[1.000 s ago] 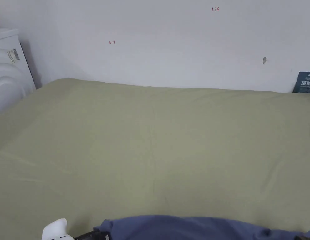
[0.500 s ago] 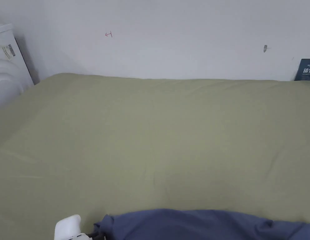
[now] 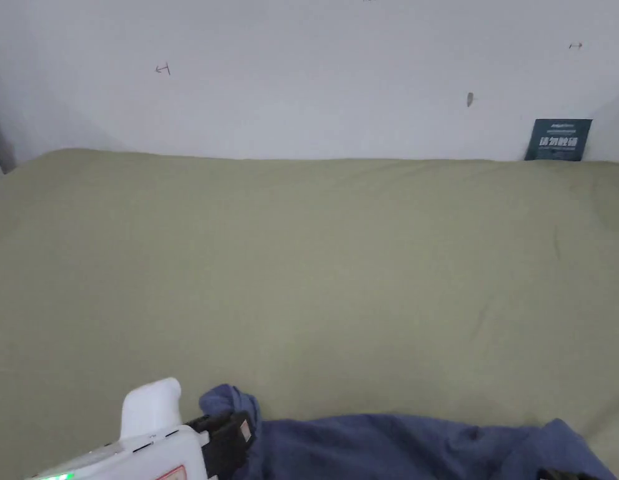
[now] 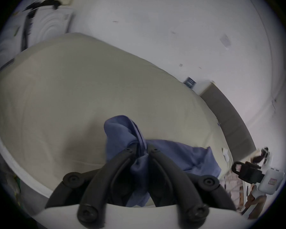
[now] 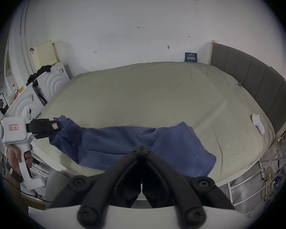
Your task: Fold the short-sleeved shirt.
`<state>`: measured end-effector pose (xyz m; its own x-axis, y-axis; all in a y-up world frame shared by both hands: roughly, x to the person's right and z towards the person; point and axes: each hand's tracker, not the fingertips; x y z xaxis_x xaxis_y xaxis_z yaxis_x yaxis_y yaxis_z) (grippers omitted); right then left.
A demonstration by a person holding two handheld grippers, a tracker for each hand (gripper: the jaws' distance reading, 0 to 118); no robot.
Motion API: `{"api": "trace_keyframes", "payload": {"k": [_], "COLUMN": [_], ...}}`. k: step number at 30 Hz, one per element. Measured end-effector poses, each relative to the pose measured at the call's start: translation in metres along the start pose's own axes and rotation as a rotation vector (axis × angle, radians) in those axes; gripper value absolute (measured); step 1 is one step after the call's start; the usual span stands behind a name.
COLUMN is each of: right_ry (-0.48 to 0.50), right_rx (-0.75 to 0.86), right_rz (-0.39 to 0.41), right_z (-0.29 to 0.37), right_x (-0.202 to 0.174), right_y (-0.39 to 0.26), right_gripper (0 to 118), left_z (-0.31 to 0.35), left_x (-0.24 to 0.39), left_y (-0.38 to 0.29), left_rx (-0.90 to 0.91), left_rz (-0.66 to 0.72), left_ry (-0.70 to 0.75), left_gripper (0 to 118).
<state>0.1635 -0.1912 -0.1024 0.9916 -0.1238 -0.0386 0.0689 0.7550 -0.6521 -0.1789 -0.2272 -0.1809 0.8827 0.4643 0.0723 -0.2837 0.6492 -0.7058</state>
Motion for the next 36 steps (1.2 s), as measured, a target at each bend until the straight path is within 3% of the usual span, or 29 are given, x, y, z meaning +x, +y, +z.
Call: {"api": "trace_keyframes", "payload": {"k": [11, 15, 16, 19, 22, 25, 27, 28, 29, 30, 31, 34, 36], "right_ry": [-0.081, -0.097, -0.098, -0.088, -0.07, -0.058, -0.045, -0.039, -0.031, -0.023, -0.016, 0.0, 0.007], "right_rx": [0.008, 0.004, 0.003, 0.006, 0.014, 0.014, 0.01, 0.01, 0.01, 0.009, 0.009, 0.007, 0.004], "right_rz": [-0.077, -0.101, -0.104, -0.107, -0.11, -0.11, -0.104, -0.101, -0.098, -0.093, -0.089, -0.081, -0.075], "right_z": [0.021, 0.024, 0.025, 0.028, 0.029, 0.027, 0.026, 0.025, 0.025, 0.024, 0.024, 0.024, 0.023], "right_x": [0.042, 0.053, 0.055, 0.057, 0.055, 0.05, 0.045, 0.043, 0.04, 0.038, 0.035, 0.031, 0.03], "right_y": [-0.01, -0.012, -0.012, -0.012, -0.013, -0.014, -0.015, -0.015, -0.015, -0.015, -0.016, -0.017, -0.018], "right_gripper": [2, 2, 2, 2, 2, 2, 2, 2, 2, 2, 2, 2, 2], "left_z": [-0.093, -0.121, -0.128, -0.139, -0.129, -0.099, -0.084, -0.081, -0.08, -0.084, -0.081, -0.09, -0.091], "left_x": [0.133, 0.15, 0.152, 0.146, 0.13, 0.109, 0.09, 0.08, 0.072, 0.066, 0.058, 0.039, 0.044], "left_y": [-0.055, -0.07, -0.073, -0.074, -0.069, -0.054, -0.047, -0.045, -0.043, -0.043, -0.043, -0.051, -0.059], "left_rx": [-0.209, -0.243, -0.248, -0.277, -0.273, -0.189, -0.123, -0.094, -0.074, -0.077, -0.039, -0.103, -0.092], "left_rz": [-0.217, -0.207, -0.203, -0.16, -0.049, 0.079, 0.072, 0.025, -0.012, -0.042, -0.046, 0.075, 0.039], "left_ry": [-0.188, -0.207, -0.196, -0.118, -0.172, -0.299, -0.37, -0.363, -0.292, -0.199, -0.124, -0.22, -0.208], "left_gripper": [11, 13, 19, 79, 87, 87, 85, 74, 27, 0, 0, 0, 0]}}
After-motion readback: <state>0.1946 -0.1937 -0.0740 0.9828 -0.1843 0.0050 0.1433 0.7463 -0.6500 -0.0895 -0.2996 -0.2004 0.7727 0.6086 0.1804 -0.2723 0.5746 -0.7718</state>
